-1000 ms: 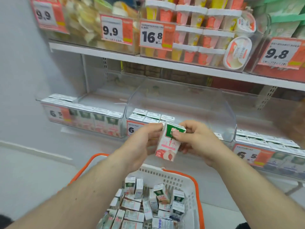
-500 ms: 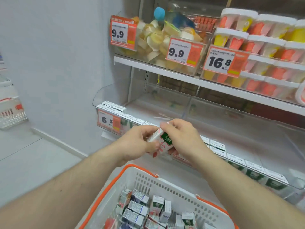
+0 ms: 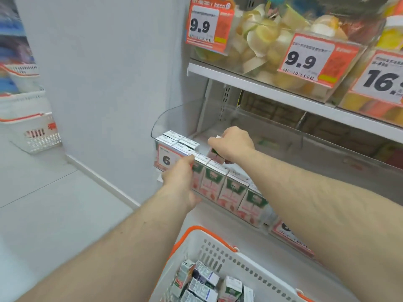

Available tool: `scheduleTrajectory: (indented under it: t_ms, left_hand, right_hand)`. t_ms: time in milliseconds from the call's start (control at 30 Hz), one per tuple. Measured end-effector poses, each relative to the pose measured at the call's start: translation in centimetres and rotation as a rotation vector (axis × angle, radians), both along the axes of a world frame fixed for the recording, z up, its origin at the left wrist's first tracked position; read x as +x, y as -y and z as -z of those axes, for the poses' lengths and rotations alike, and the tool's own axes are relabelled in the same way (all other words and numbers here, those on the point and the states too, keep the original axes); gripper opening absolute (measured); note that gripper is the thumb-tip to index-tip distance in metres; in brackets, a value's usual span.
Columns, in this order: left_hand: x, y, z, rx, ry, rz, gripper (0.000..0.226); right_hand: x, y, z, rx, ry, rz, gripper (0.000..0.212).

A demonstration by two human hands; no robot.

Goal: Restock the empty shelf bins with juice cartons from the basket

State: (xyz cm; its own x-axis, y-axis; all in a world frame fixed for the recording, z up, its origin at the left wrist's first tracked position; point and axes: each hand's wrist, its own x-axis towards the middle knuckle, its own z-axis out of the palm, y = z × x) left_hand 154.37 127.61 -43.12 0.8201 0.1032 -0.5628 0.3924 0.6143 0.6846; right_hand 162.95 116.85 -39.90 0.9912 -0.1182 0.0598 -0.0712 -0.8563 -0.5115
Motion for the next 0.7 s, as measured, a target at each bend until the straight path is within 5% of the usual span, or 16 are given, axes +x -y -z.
scheduleTrajectory:
  t_ms: [267,500,700]
  left_hand:
    - [1.3,-0.4,2.0,-0.038,0.038,0.059,0.028]
    - [1.8,0.3,3.1,-0.059,0.078,0.039,0.057]
    - [1.7,0.6,3.5,-0.05,0.097,0.033,0.06]
  right_hand:
    - [2.1,-1.2,1.9,0.174,-0.207,-0.066,0.029]
    - [2.6,-0.3,1.5,0.51,-0.422,-0.047,0.012]
    - [3.1,0.5,1.5,0.531,-0.48,-0.054,0.016]
